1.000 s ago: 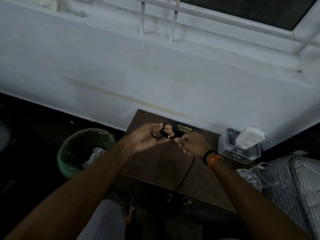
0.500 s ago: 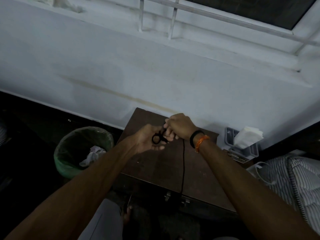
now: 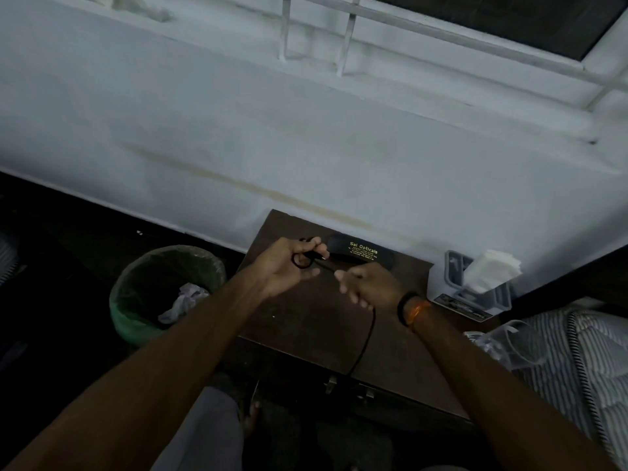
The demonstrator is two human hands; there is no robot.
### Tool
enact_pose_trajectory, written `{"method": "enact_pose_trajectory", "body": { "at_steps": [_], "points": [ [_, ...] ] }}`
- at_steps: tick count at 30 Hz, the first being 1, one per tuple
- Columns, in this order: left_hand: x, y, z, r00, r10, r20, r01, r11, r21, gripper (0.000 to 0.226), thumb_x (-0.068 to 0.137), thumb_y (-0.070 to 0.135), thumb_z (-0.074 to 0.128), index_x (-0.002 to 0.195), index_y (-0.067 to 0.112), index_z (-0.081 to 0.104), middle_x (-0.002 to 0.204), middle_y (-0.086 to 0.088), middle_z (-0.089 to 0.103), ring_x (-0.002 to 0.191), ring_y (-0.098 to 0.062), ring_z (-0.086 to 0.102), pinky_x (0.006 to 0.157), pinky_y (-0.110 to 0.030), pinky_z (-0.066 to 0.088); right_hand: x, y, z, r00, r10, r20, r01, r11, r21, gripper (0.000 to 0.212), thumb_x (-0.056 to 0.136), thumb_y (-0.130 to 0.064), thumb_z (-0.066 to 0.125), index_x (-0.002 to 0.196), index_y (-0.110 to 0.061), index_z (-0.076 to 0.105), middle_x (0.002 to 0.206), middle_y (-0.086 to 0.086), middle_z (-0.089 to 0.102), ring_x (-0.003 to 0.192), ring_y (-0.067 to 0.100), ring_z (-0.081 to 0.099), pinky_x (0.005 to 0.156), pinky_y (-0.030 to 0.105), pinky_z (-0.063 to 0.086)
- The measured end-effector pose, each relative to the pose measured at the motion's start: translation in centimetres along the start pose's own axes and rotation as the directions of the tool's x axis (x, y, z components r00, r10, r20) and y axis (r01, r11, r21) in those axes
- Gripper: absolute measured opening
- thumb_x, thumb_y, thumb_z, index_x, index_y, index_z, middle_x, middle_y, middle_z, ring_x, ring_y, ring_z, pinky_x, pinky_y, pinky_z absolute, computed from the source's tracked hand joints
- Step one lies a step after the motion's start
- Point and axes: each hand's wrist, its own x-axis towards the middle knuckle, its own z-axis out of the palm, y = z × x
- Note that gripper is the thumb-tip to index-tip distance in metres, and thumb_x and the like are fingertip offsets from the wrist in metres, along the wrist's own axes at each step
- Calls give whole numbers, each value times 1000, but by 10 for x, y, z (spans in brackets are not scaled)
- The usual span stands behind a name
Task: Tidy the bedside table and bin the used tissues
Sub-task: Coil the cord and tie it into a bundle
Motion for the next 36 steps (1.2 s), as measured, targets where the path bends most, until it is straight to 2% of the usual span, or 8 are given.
{"method": "enact_pose_trajectory", "body": {
  "at_steps": [4,11,17,21,24,30,33,36],
  "points": [
    [-3,0,2,996,-79,44,68,976,208,14,88,13,63,101,12,69,101,-6,74,89,-15,55,86,-37,44,16,1,-34,991,36,-126,-37,999,-3,42,91,-51,61,67,-17,65,53,-5,51,48,12,46,47,22,41],
    [-4,-5,20,980,-199,25,173,899,403,21,90,9,57,108,8,67,113,-11,72,116,-24,62,105,-47,44,30,-48,-48,968,82,-236,-104,991,-82,46,85,-51,69,63,-12,63,57,3,61,51,17,54,49,23,44],
    [3,-4,19,984,-176,25,170,972,163,37,87,27,42,111,5,60,104,-16,63,101,-30,57,104,-58,40,10,-81,-12,984,-101,-148,60,963,-262,31,97,-21,49,84,-3,70,76,8,75,65,20,69,66,33,58],
    [6,-1,19,987,-152,-44,152,988,6,49,94,52,48,87,7,65,73,-5,56,66,-17,49,69,-31,45,-9,-68,26,935,-349,-68,235,750,-619,21,98,-18,49,91,-6,65,89,14,69,80,32,66,72,41,55],
    [4,-5,21,990,-99,-102,106,992,64,17,99,23,50,93,10,60,87,-5,67,67,-15,62,52,-27,48,-17,-50,38,940,-338,-52,269,824,-498,20,101,-24,47,97,-13,63,87,8,68,69,24,67,69,39,57],
    [5,-3,10,992,-34,-120,23,996,-90,18,100,16,45,91,11,59,86,-5,71,90,-22,66,91,-43,49,-16,-12,20,990,-64,128,47,990,136,34,100,-31,53,99,-2,70,63,5,64,46,10,54,43,20,44],
    [2,2,6,997,-7,-81,2,998,-62,17,99,18,48,91,11,60,88,-5,71,99,-24,65,103,-45,42,-15,8,-2,987,15,163,-46,980,191,36,99,-34,54,88,-3,69,60,0,54,44,6,47,43,15,40],
    [-2,3,5,999,-32,24,29,994,105,13,96,19,54,91,10,62,89,-5,71,98,-22,66,101,-45,42,1,13,-26,997,76,-2,-75,979,187,32,96,-36,60,81,-9,67,60,0,49,49,11,46,45,18,42]
  ]
}}
